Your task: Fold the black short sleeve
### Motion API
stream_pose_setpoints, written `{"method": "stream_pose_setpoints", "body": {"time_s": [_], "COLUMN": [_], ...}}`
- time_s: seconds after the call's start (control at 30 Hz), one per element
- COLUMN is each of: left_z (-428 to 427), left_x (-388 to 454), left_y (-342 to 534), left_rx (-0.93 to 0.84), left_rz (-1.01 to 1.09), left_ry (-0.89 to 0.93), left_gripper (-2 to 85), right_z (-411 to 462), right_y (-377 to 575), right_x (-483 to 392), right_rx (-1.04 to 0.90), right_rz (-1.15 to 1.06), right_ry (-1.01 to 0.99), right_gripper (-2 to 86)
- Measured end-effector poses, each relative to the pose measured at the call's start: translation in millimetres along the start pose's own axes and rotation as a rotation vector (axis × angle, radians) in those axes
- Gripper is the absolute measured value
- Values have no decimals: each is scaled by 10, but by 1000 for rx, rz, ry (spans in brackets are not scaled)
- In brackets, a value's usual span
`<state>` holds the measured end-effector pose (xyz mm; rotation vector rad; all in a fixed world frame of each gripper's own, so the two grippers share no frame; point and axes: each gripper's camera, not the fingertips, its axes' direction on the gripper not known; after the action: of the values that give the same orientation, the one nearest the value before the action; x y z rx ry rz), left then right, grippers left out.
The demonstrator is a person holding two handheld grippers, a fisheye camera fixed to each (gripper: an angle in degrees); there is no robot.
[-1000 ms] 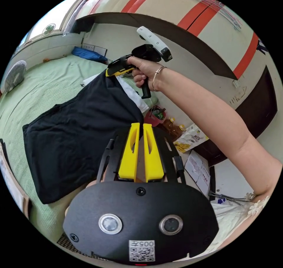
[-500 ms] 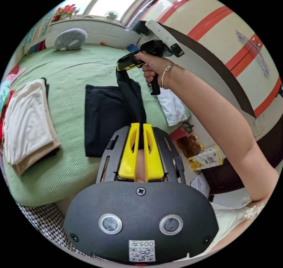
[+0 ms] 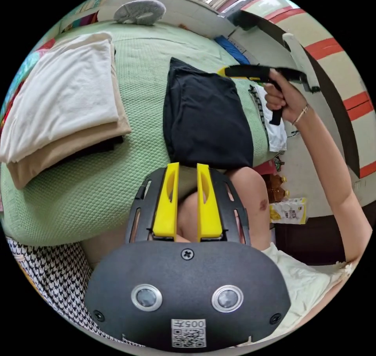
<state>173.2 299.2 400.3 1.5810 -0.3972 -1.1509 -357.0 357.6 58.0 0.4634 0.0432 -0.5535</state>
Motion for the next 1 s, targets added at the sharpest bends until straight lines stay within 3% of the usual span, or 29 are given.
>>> {"method": "stream_pose_setpoints", "body": {"time_s": [0.2, 0.4, 0.6, 0.87, 1.0], "left_z": [169, 634, 705, 562, 635], "left_x": [177, 161, 331, 247, -9], "left_y": [-253, -416, -456, -255, -107], "left_rx": [-27, -153, -202, -160, -126], "left_rz": [67, 57, 61, 27, -25], "left_ry": [-72, -176, -310, -308, -216], "left_gripper": [141, 123, 51, 23, 37], "right_z": [38, 396, 607, 519, 729], "right_y": [1292, 2176, 2327, 2510, 2550], "right_x": [72, -36, 162, 310, 416], "right_rx": [-60, -133, -101, -86, -212], "right_rz": [-87, -68, 89, 49, 3], "right_ry": [-7, 25, 9, -13, -25], "right_gripper": [129, 121, -3, -12, 5]}}
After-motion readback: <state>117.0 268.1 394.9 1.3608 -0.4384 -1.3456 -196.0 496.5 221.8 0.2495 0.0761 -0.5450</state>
